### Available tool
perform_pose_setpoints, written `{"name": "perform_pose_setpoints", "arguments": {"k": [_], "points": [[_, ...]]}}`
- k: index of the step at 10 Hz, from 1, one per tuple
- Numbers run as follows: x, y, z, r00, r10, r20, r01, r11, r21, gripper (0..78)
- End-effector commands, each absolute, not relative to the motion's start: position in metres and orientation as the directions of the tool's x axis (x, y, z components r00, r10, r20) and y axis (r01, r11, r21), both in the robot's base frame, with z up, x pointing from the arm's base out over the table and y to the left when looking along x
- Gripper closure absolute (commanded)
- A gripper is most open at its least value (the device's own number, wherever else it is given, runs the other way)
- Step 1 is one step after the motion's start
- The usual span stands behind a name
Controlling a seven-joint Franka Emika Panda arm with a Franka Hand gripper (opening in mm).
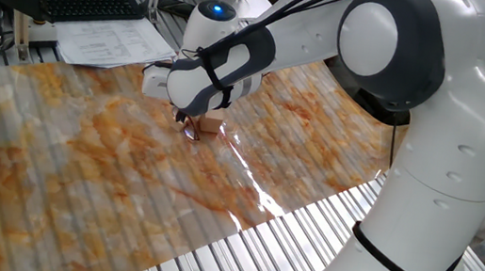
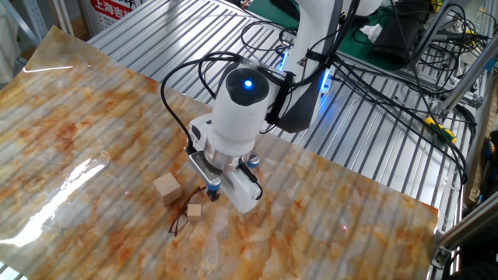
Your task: Unfold the leg of the glasses (with one hand)
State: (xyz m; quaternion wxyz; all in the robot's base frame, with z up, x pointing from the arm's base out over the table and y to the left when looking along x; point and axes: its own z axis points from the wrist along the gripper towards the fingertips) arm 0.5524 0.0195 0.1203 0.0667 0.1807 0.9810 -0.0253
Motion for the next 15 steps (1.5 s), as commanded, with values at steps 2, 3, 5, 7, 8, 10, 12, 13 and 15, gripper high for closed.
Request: {"name": "perform_pose_setpoints", "arguments": {"k": [2,3,5,7,8,10,12,13,15], "points": [[0.553,0.019,0.121,-0.928,0.344,-0.144,0.352,0.936,-0.028,0.1],[0.553,0.019,0.121,-0.928,0.344,-0.144,0.352,0.936,-0.028,0.1],[0.553,0.019,0.121,-0.928,0.344,-0.144,0.352,0.936,-0.028,0.1],[0.553,0.019,0.121,-0.928,0.344,-0.144,0.352,0.936,-0.028,0.1],[0.553,0.019,0.121,-0.928,0.344,-0.144,0.352,0.936,-0.028,0.1],[0.553,0.019,0.121,-0.928,0.344,-0.144,0.352,0.936,-0.028,0.1],[0.556,0.001,0.11,-0.945,0.283,-0.163,0.294,0.955,-0.044,0.1],[0.556,0.0,0.11,-0.945,0.282,-0.164,0.293,0.955,-0.044,0.1],[0.557,-0.001,0.109,-0.946,0.281,-0.163,0.291,0.956,-0.044,0.1]]}}
